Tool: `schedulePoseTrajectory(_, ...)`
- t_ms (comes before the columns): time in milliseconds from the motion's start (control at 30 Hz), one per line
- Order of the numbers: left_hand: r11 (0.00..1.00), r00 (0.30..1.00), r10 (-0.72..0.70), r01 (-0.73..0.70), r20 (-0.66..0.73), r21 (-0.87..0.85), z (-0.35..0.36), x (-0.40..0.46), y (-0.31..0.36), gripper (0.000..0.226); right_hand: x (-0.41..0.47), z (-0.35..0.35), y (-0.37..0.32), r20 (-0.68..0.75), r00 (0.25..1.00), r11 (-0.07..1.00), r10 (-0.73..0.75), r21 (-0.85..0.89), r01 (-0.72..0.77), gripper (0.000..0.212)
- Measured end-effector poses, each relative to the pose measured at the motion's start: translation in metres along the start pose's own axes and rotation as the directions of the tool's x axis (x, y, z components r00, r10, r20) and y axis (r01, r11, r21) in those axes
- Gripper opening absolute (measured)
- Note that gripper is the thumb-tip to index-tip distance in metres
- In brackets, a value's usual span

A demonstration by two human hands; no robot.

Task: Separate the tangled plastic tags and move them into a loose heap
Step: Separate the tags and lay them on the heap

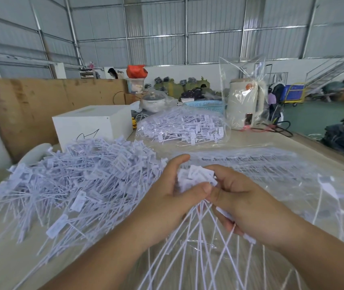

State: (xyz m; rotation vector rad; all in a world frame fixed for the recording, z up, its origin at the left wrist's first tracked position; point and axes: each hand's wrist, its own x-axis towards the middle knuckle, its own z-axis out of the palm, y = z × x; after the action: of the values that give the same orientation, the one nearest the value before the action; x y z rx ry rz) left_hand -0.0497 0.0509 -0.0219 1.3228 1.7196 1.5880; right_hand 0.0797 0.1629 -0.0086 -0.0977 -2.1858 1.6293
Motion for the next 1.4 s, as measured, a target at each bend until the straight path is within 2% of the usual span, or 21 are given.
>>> schedulePoseTrajectory(100,0.965,0.992,-0.069,0.094,0.11,-0.245,0.002,0.0,0.0,0.084,0.0,0.003,0.001,-0.039,0.999,1.0,-0.002,0.009,0.002,0.016)
schedulePoseTrajectory(200,0.956,0.985,-0.035,0.082,0.17,-0.281,-0.001,0.0,0.001,0.07,0.0,0.006,0.002,-0.081,0.997,1.0,-0.004,-0.013,0.003,0.022)
schedulePoseTrajectory(300,0.957,0.992,-0.032,0.066,0.123,-0.283,-0.002,0.003,0.0,0.059,-0.004,0.01,0.004,-0.054,0.999,0.985,0.008,-0.174,-0.017,0.033)
schedulePoseTrajectory(367,0.956,0.996,-0.041,0.062,0.077,-0.287,-0.004,0.005,-0.001,0.057,-0.006,0.01,0.005,-0.04,0.998,0.953,0.048,-0.299,-0.057,0.052)
schedulePoseTrajectory(433,0.965,0.997,-0.071,0.064,-0.021,-0.255,-0.009,0.009,-0.001,0.057,-0.008,0.009,0.005,-0.057,0.994,0.898,0.093,-0.425,-0.109,0.074)
schedulePoseTrajectory(467,0.973,0.993,-0.084,0.065,-0.079,-0.221,-0.012,0.01,-0.001,0.056,-0.008,0.008,0.005,-0.068,0.991,0.871,0.111,-0.473,-0.13,0.078)
schedulePoseTrajectory(533,0.982,0.982,-0.093,0.062,-0.167,-0.18,-0.015,0.012,-0.001,0.054,-0.007,0.007,0.004,-0.069,0.983,0.853,0.169,-0.489,-0.181,0.064)
schedulePoseTrajectory(600,0.982,0.976,-0.08,0.043,-0.201,-0.184,-0.013,0.011,0.001,0.052,-0.005,0.008,0.005,-0.032,0.982,0.91,0.187,-0.371,-0.185,0.022)
schedulePoseTrajectory(633,0.979,0.977,-0.076,0.036,-0.2,-0.199,-0.012,0.01,0.002,0.05,-0.005,0.007,0.005,-0.015,0.985,0.926,0.173,-0.337,-0.168,0.01)
schedulePoseTrajectory(733,0.964,0.987,-0.071,0.03,-0.145,-0.265,-0.007,0.006,0.006,0.046,-0.005,0.007,-0.001,0.025,0.994,0.939,0.103,-0.333,-0.089,0.025)
schedulePoseTrajectory(800,0.961,0.99,-0.071,0.035,-0.121,-0.273,-0.006,0.004,0.007,0.042,-0.005,0.007,-0.004,0.04,0.993,0.956,0.114,-0.276,-0.099,0.032)
schedulePoseTrajectory(1033,0.914,0.988,-0.151,0.123,-0.043,-0.386,-0.003,0.003,0.009,0.021,-0.005,-0.002,-0.008,0.085,0.976,0.943,0.199,-0.288,-0.167,0.033)
schedulePoseTrajectory(1067,0.917,0.988,-0.155,0.134,-0.027,-0.377,-0.003,0.003,0.008,0.02,-0.005,-0.004,-0.009,0.088,0.968,0.937,0.233,-0.287,-0.2,0.036)
schedulePoseTrajectory(1167,0.931,0.988,-0.155,0.142,-0.012,-0.336,-0.001,0.002,0.007,0.022,-0.004,-0.009,-0.006,0.083,0.954,0.919,0.288,-0.305,-0.251,0.065)
schedulePoseTrajectory(1200,0.932,0.989,-0.15,0.136,-0.016,-0.336,0.0,0.002,0.008,0.024,-0.004,-0.01,-0.006,0.078,0.956,0.922,0.282,-0.299,-0.247,0.063)
schedulePoseTrajectory(1300,0.909,0.99,-0.133,0.105,-0.041,-0.404,0.001,0.003,0.011,0.031,-0.003,-0.004,-0.007,0.016,0.978,0.95,0.21,-0.238,-0.2,0.028)
schedulePoseTrajectory(1400,0.867,0.987,-0.16,0.126,-0.03,-0.482,-0.002,0.005,0.015,0.039,-0.003,0.007,-0.006,-0.063,0.99,0.974,0.13,-0.18,-0.139,0.03)
